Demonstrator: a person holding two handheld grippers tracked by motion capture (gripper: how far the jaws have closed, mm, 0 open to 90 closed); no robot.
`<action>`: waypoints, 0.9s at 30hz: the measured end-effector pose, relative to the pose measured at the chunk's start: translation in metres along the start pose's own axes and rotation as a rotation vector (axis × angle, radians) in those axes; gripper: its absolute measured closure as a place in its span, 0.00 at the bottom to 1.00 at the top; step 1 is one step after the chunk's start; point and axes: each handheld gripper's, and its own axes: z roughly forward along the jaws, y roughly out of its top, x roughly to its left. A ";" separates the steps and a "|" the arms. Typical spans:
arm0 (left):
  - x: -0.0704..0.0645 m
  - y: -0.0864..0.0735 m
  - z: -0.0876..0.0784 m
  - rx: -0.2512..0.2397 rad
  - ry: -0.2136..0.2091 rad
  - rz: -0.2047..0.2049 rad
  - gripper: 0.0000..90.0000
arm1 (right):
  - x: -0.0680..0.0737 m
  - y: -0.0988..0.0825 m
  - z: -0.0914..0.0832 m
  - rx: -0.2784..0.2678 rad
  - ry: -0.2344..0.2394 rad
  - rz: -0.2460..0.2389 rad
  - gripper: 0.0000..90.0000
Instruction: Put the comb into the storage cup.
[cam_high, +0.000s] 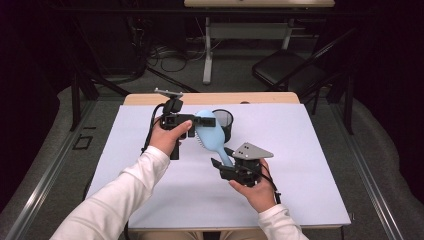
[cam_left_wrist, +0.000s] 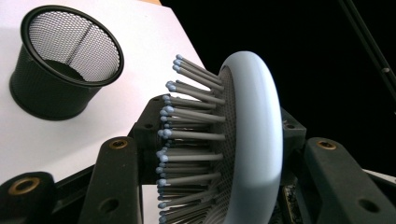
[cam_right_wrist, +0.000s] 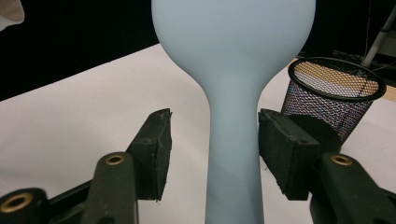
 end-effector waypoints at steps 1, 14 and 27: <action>0.000 0.000 0.000 -0.001 0.003 0.003 0.56 | 0.000 0.000 0.000 -0.001 0.000 0.000 0.48; 0.003 0.002 -0.003 -0.010 0.018 0.005 0.56 | -0.004 0.002 0.001 0.000 -0.010 -0.007 0.41; 0.004 0.007 -0.008 -0.012 0.039 0.018 0.56 | -0.005 0.001 0.003 0.005 -0.030 -0.008 0.31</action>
